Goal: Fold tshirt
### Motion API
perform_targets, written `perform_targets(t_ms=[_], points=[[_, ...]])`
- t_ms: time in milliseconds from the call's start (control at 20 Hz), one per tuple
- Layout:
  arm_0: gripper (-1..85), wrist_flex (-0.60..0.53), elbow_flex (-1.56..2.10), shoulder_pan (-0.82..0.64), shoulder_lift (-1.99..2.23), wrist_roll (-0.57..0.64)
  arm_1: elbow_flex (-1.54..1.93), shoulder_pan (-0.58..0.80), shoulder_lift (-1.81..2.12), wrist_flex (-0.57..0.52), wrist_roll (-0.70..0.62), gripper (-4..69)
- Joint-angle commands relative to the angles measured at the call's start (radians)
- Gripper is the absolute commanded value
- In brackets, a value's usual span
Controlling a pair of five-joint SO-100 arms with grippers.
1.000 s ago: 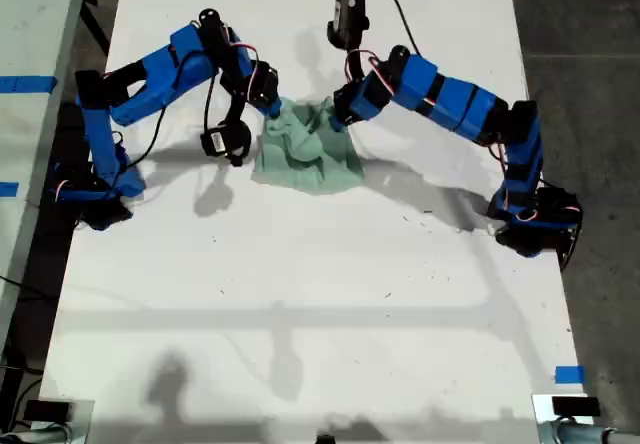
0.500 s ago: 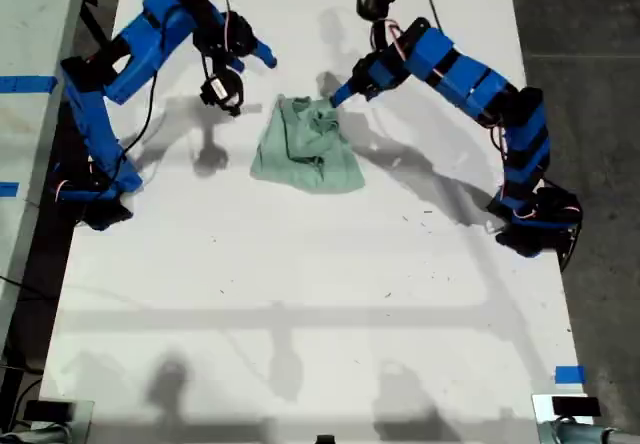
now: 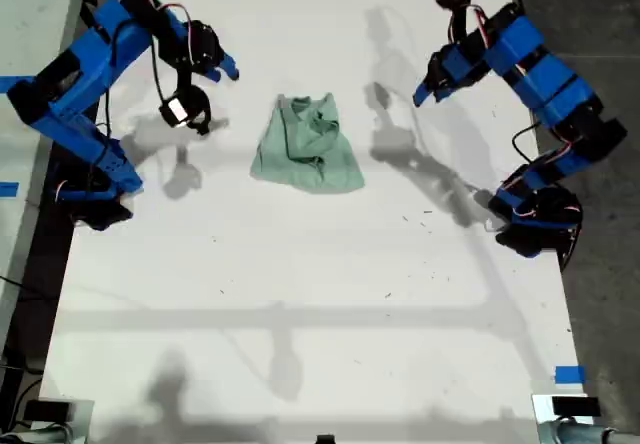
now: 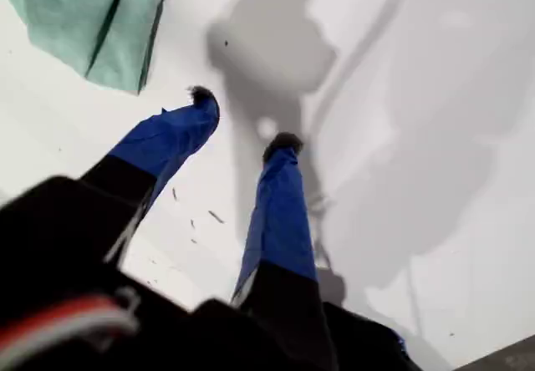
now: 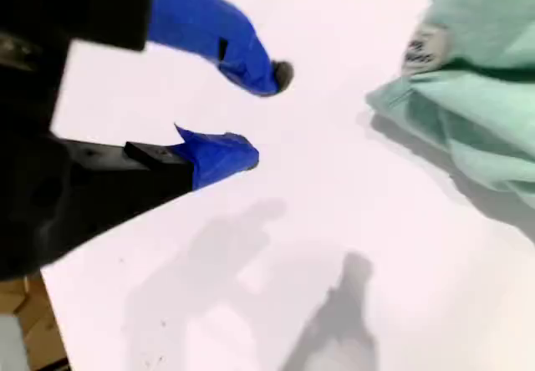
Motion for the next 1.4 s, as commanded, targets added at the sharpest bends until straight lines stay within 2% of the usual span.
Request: perform_targets(t_ms=[0, 100, 200, 250, 300, 400, 500, 650, 750, 800, 900, 950, 1050, 1100, 1300, 1350], points=[[8.6, -0.144, 0.382, 0.19, 0.376, -0.138, 0.319, -0.184, 0.29, -0.097, 0.161, 15.5], [9.0, -0.21, 0.62, 0.351, 0.574, -0.287, 0.537, -0.353, 0.42, -0.161, 0.322, 14.9], [8.7, -0.291, 0.857, 0.503, 0.788, -0.459, 0.758, -0.505, 0.566, -0.247, 0.476, 10.7], [7.8, -0.359, 0.953, 0.563, 0.905, -0.502, 0.887, -0.549, 0.664, -0.284, 0.543, 5.8], [6.6, -0.411, 1.032, 0.623, 0.999, -0.541, 1.0, -0.583, 0.769, -0.299, 0.606, 4.6], [4.9, -0.486, 1.206, 0.673, 1.095, -0.617, 1.14, -0.614, 0.994, -0.296, 0.63, 3.2], [4.7, -0.58, 1.279, 0.71, 1.068, -0.643, 1.104, -0.624, 0.968, -0.337, 0.6, 3.0], [4.8, -0.627, 1.316, 0.699, 1.043, -0.637, 0.753, -0.617, 0.474, -0.476, 0.476, 2.9], [4.9, -0.657, 1.348, 0.696, 1.051, -0.635, 0.413, -0.63, 0.109, -0.508, 0.394, 2.9], [4.9, -0.68, 1.376, 0.696, 1.063, -0.637, 0.222, -0.638, -0.061, -0.497, 0.354, 2.9], [4.6, -0.738, 1.48, 0.699, 1.178, -0.643, -0.202, -0.658, -0.377, -0.396, 0.285, 2.9], [4.0, -0.709, 1.54, 0.701, 1.31, -0.661, -0.407, -0.672, -0.522, -0.345, 0.259, 2.9], [3.4, -0.565, 1.555, 0.695, 1.536, -0.66, -0.788, -0.695, -0.784, -0.244, 0.224, 2.9], [3.3, -0.548, 1.557, 0.681, 1.569, -0.65, -0.913, -0.698, -0.879, -0.224, 0.212, 2.9], [3.3, -0.66, 1.552, 0.68, 1.378, -0.644, -0.945, -0.683, -0.95, -0.307, 0.173, 2.9], [3.3, -0.653, 1.554, 0.68, 1.388, -0.643, -0.945, -0.678, -0.95, -0.319, 0.166, 2.9]])
